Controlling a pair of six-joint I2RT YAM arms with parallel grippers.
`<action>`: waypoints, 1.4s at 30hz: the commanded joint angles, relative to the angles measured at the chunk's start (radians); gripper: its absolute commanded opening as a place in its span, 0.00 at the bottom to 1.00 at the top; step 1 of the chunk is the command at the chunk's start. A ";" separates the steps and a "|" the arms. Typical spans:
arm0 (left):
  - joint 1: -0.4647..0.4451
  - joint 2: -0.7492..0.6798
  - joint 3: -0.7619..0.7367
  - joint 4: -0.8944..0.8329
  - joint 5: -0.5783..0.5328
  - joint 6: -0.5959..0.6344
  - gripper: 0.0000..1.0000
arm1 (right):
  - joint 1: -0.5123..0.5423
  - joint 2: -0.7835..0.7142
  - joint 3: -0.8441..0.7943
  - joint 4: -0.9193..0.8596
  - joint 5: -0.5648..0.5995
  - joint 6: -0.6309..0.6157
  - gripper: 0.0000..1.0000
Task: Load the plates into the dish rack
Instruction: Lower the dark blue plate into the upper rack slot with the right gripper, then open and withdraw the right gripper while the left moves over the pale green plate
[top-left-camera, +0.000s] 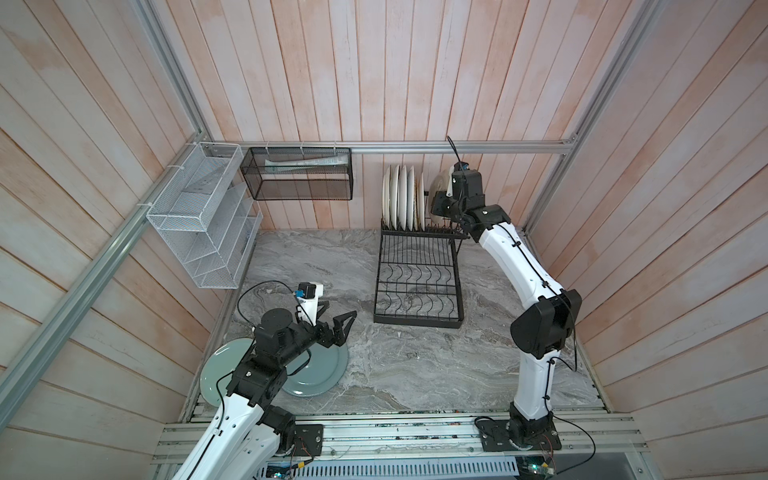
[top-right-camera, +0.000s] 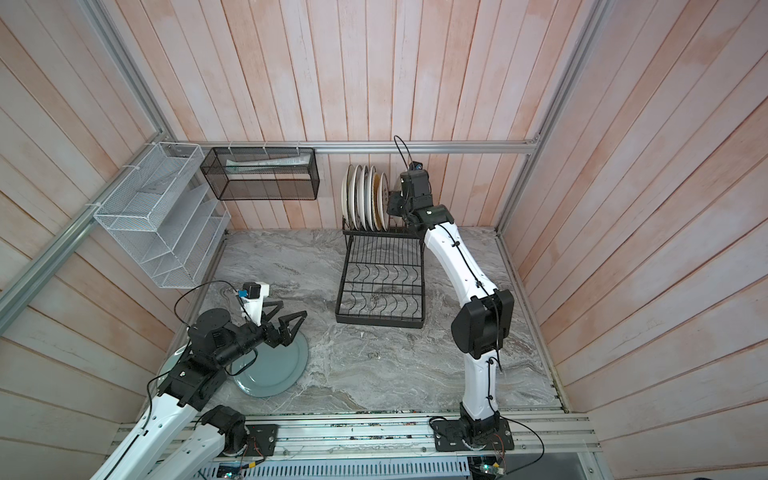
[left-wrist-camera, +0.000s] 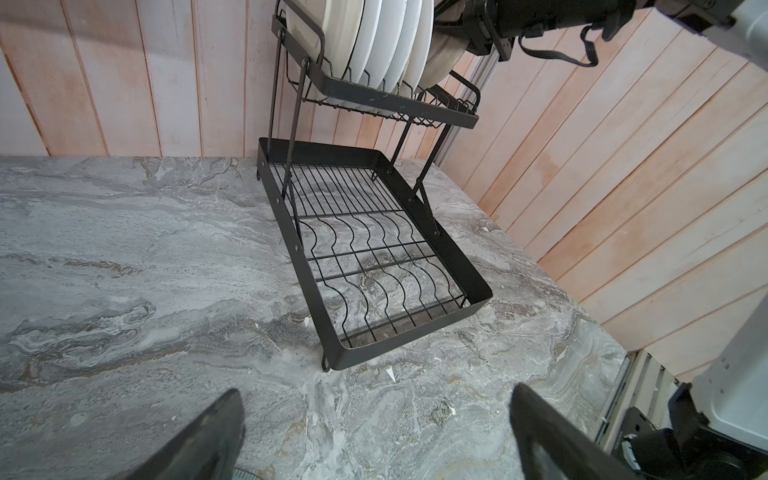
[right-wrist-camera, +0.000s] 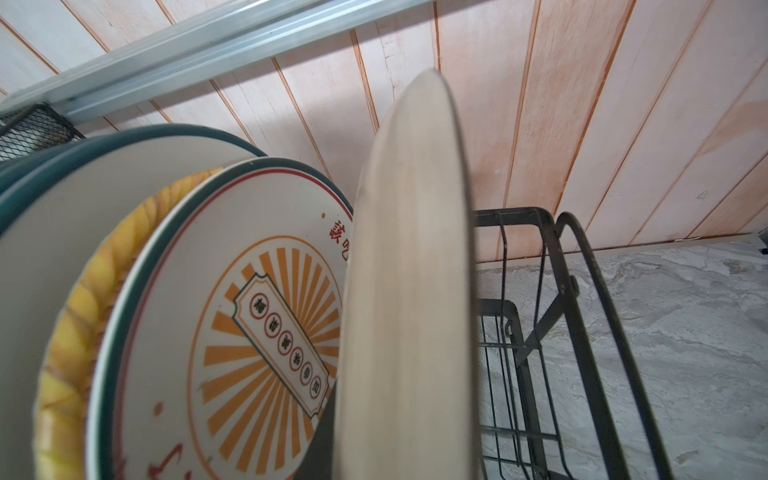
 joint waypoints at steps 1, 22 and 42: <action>-0.001 -0.003 0.016 -0.004 0.006 0.003 1.00 | 0.010 0.007 0.017 0.113 0.044 0.004 0.00; -0.001 -0.001 0.016 -0.011 -0.005 -0.001 1.00 | 0.043 0.050 0.025 0.085 0.167 0.005 0.00; -0.002 -0.002 0.016 -0.010 -0.006 -0.003 1.00 | 0.075 -0.055 -0.178 0.183 0.237 -0.109 0.00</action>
